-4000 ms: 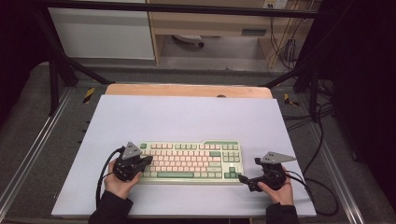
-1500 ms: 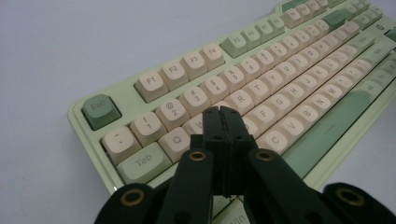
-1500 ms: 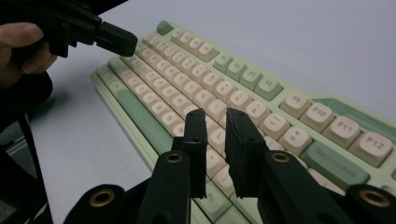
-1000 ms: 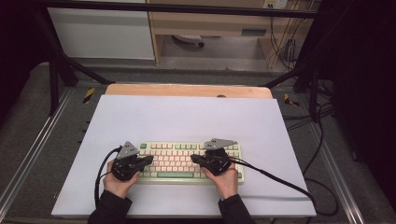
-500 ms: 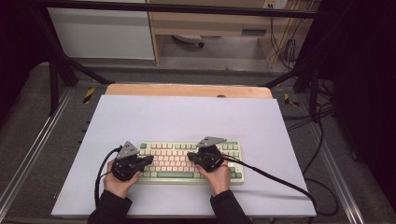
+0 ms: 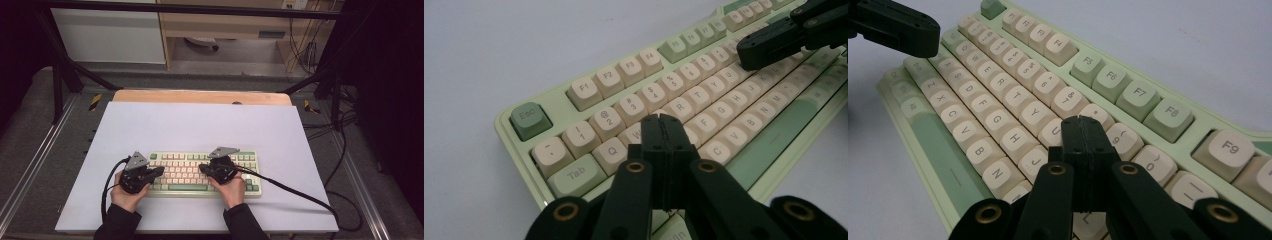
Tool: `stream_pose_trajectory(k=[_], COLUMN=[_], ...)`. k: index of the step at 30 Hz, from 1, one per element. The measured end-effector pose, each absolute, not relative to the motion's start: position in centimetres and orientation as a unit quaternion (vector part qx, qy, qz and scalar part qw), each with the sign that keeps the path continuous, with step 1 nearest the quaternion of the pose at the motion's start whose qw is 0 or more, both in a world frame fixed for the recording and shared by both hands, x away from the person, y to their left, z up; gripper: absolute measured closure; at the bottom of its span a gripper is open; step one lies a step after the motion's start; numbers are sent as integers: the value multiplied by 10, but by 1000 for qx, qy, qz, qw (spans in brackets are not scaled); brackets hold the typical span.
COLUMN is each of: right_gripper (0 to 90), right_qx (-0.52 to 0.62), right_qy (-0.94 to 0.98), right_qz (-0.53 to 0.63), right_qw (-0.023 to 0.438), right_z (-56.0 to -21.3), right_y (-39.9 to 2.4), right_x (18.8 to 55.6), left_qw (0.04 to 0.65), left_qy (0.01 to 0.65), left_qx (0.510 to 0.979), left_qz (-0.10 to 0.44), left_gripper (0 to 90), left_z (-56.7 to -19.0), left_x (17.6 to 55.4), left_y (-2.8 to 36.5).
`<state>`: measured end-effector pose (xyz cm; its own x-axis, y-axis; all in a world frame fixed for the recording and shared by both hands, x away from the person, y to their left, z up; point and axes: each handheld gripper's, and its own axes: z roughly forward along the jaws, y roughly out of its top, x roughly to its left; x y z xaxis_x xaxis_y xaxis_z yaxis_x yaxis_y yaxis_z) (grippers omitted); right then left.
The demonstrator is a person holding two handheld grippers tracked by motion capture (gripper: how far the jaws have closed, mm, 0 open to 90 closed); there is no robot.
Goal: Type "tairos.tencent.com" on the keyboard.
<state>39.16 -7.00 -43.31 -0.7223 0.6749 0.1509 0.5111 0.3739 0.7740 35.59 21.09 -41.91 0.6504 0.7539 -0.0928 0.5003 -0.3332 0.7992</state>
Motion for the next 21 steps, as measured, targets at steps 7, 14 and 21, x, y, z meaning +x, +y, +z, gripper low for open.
stream_pose_trajectory(k=[7,14,21], right_gripper=[900,900,900], right_qx=[359,348,340], right_qy=[826,828,834], right_qz=[425,428,427], right_qw=[94,98,84], right_z=[-434,-421,-410], right_y=[-70,-77,-88], right_x=[392,388,382], left_qw=[424,426,426], left_qy=[389,389,388], left_qx=[804,803,803], left_qz=[149,149,148], left_gripper=[900,900,900], left_z=[-419,-419,-418], left_x=[356,356,355], left_y=[211,211,210])
